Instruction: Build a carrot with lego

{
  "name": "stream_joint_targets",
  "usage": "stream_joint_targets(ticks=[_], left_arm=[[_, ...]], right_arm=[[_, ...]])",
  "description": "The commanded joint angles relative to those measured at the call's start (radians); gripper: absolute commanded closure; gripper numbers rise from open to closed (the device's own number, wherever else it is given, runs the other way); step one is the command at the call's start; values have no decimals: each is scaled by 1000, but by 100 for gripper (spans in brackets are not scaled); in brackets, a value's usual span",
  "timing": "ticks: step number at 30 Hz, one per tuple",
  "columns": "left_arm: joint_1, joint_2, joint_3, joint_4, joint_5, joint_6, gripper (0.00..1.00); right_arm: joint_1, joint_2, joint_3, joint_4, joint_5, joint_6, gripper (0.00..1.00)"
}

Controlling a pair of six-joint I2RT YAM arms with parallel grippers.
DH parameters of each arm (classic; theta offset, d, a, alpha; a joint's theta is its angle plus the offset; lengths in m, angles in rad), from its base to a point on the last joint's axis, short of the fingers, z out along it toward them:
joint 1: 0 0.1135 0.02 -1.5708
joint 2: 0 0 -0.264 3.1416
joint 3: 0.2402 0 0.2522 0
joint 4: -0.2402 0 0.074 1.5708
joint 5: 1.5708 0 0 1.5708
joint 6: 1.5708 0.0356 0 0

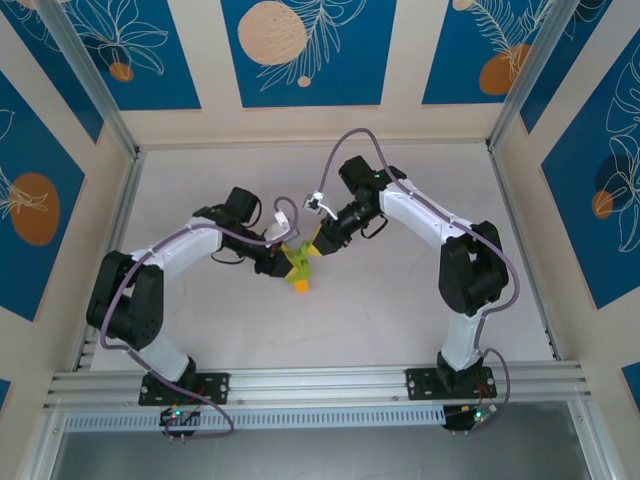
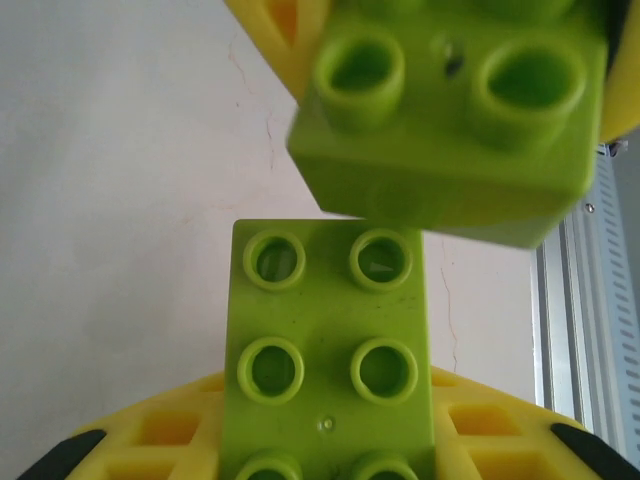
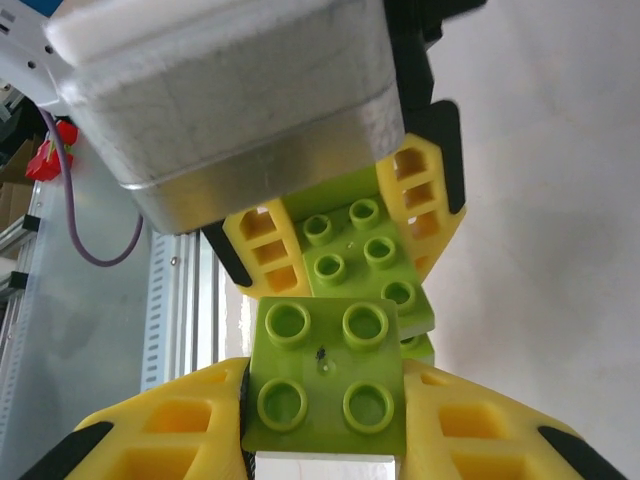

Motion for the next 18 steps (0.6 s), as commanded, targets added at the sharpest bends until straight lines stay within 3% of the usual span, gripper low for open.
stream_joint_targets(ticks=[1, 8, 18], left_arm=[[-5, 15, 49, -38, 32, 56, 89], [-6, 16, 76, -92, 128, 103, 90], [-6, 20, 90, -138, 175, 138, 91]], right_arm=[[2, 25, 42, -43, -49, -44, 96], [3, 77, 105, -44, -49, -69, 96], [-8, 92, 160, -94, -86, -113, 96]])
